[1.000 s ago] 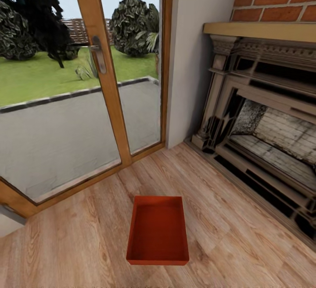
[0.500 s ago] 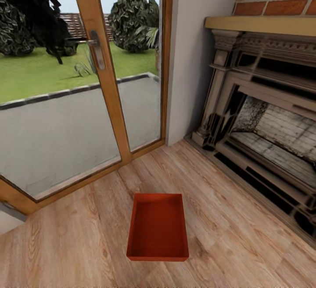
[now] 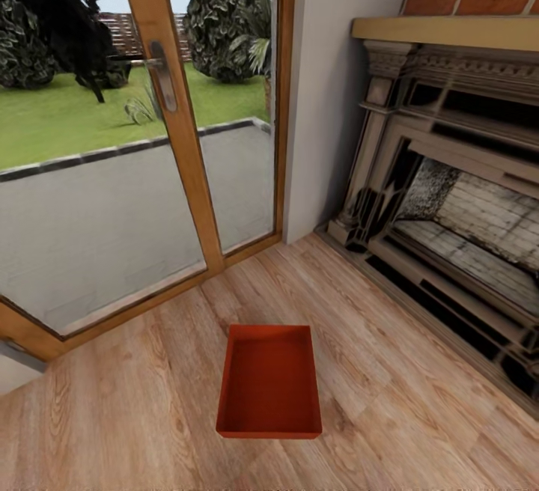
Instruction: Move the two storage containers from the living room to the garage. In the garage, place one container on the floor and stack the other container on top of it (either order is fine).
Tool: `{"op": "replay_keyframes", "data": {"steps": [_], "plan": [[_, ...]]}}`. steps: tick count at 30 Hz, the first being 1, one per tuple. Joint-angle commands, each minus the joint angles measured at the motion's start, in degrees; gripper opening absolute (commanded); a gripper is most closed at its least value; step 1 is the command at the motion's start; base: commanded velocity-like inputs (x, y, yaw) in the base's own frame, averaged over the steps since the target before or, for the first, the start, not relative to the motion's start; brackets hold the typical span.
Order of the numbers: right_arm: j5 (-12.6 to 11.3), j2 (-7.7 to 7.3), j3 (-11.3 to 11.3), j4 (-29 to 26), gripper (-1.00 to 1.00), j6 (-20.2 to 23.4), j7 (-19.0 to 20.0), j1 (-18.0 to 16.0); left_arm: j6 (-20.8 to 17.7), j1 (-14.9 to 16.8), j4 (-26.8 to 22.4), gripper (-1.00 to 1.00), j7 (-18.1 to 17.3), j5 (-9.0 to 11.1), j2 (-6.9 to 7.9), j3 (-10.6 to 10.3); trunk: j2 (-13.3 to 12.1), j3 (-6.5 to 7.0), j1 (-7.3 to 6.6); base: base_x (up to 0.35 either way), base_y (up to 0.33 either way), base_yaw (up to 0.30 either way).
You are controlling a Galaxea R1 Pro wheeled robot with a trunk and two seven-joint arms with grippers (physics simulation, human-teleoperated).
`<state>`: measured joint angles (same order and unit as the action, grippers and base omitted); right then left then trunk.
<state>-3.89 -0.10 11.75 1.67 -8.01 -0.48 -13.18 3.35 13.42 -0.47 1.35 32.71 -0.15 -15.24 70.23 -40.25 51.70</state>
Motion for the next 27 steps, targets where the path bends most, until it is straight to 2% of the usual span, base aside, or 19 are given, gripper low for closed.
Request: {"op": "replay_keyframes", "data": {"steps": [1, 27], "plan": [[-0.41, 0.01, 0.47, 0.18, 1.0, -0.34, -0.05, -0.06, 0.17, 0.02, 0.03, 1.0, 0.14, 0.43, 0.0, -0.49, 0.02, -0.13, 0.0, 0.0, 0.0, 0.0], [-0.51, 0.05, 0.47, 0.18, 1.0, -0.6, -0.05, -0.06, 0.17, 0.02, 0.03, 1.0, 0.14, 0.44, -0.02, -0.49, 0.02, -2.48, 0.0, 0.0, 0.0, 0.0]]}}
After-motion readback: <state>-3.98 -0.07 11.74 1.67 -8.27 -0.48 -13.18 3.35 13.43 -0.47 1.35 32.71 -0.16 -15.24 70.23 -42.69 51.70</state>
